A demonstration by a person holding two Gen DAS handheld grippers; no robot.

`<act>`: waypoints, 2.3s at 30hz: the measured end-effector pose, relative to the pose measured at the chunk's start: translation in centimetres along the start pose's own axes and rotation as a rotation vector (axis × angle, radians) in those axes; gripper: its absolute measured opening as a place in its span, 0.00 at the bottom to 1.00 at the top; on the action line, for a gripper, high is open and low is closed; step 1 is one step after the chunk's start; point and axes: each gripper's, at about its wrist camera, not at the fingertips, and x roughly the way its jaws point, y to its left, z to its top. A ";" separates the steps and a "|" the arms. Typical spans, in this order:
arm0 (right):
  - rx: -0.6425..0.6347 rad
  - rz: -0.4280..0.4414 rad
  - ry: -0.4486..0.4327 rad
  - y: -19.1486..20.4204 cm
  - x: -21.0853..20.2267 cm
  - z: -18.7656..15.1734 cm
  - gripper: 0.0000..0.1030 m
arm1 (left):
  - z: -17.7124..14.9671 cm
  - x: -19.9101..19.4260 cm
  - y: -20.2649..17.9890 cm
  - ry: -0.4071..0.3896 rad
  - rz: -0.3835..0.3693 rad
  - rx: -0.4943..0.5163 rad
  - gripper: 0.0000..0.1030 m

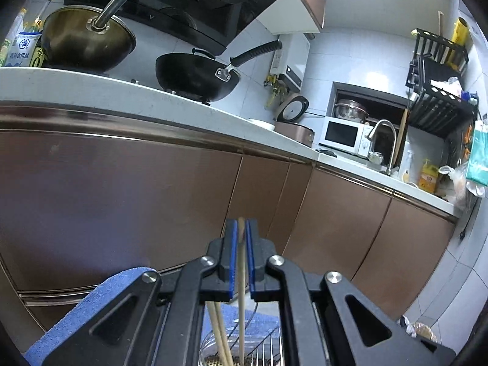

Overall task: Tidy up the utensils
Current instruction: 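Drop the chopstick and white spoon into the wire holder while both tools open, then grasp a chopstick with the left tool while the right tool grasps another chopstick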

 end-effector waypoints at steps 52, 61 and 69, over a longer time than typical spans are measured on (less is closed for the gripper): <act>0.184 0.396 0.478 6.1 -6.8 -8.0 0.22 | -11.1 -7.9 11.4 0.863 0.032 0.075 0.26; 0.192 0.445 0.612 10.1 1.3 -9.6 0.22 | -13.7 -2.8 11.7 0.992 0.017 0.096 0.25; 0.171 0.394 0.724 12.5 6.7 -10.7 0.17 | -14.4 -1.4 12.3 1.041 0.027 0.134 0.16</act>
